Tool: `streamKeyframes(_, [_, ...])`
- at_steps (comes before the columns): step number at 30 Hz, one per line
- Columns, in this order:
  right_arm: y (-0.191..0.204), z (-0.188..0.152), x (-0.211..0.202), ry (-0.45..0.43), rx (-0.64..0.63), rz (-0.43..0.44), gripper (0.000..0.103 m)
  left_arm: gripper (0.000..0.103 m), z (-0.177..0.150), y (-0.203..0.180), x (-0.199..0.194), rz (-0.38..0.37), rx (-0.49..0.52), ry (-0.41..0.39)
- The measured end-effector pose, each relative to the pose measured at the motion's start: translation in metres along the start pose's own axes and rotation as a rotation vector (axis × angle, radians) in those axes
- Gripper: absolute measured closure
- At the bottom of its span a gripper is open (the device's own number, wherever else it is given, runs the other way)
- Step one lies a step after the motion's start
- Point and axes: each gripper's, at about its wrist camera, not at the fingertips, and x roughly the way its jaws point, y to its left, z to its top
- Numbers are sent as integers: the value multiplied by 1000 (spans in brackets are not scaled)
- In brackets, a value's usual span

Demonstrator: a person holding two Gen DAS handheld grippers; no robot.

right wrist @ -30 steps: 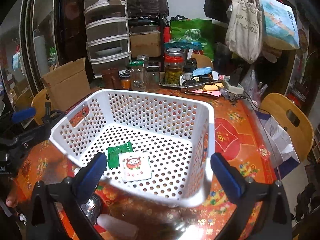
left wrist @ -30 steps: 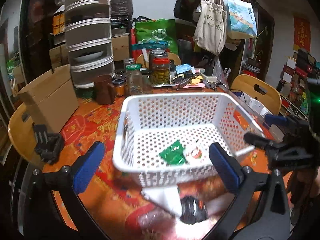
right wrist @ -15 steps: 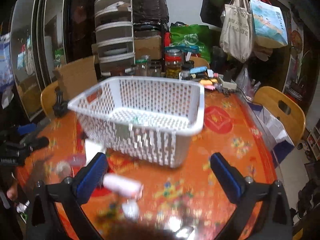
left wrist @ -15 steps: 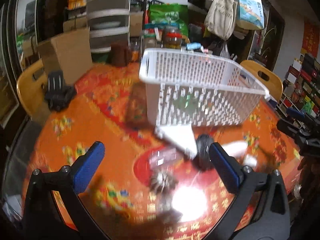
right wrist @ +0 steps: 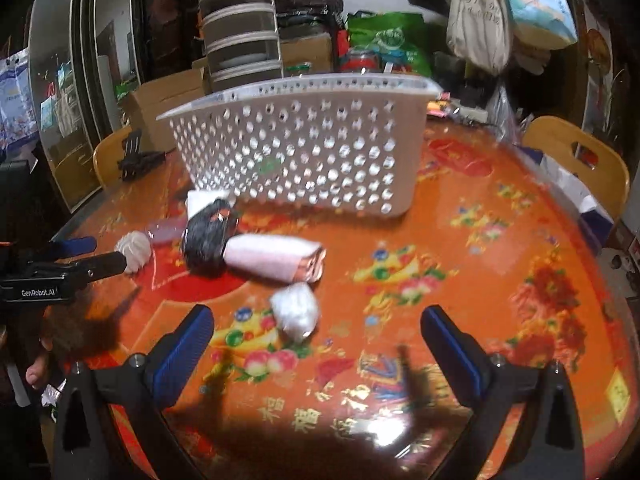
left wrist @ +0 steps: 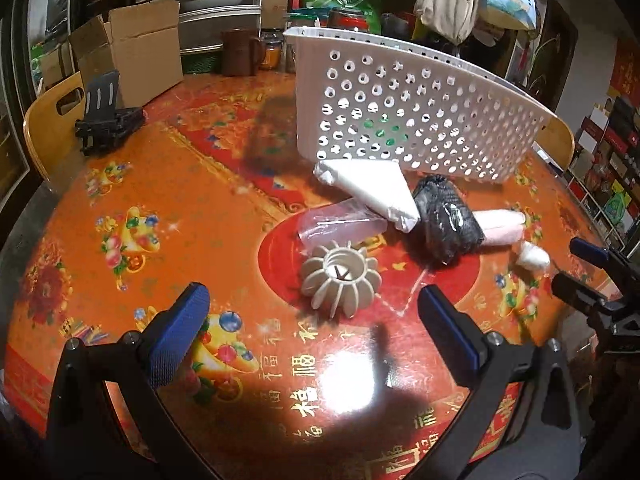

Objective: Organize soft objects
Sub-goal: 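Withdraw both tools from the basket back toward the remaining items, then move left tool to the white ridged plastic piece while right tool approaches the white bag bundle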

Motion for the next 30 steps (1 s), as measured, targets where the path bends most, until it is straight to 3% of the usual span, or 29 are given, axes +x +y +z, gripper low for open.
streamKeyframes(11, [1, -1, 11, 37, 10, 3, 2, 0, 3, -12, 15, -3, 32, 44])
streamKeyframes(17, [7, 0, 18, 62, -12, 9, 24, 1, 5, -15, 20, -1, 29, 49])
streamKeyframes(20, [10, 0, 20, 70, -23, 7, 32, 12, 6, -16, 22, -5, 34, 46])
streamKeyframes(22, [10, 0, 21, 68, -22, 11, 35, 26, 5, -17, 24, -5, 42, 56])
streamKeyframes(26, [12, -1, 22, 72, -27, 16, 41, 33, 5, -18, 26, -4, 46, 52])
streamKeyframes(30, [15, -1, 23, 76, -40, 11, 51, 47, 4, -17, 25, 7, 47, 36])
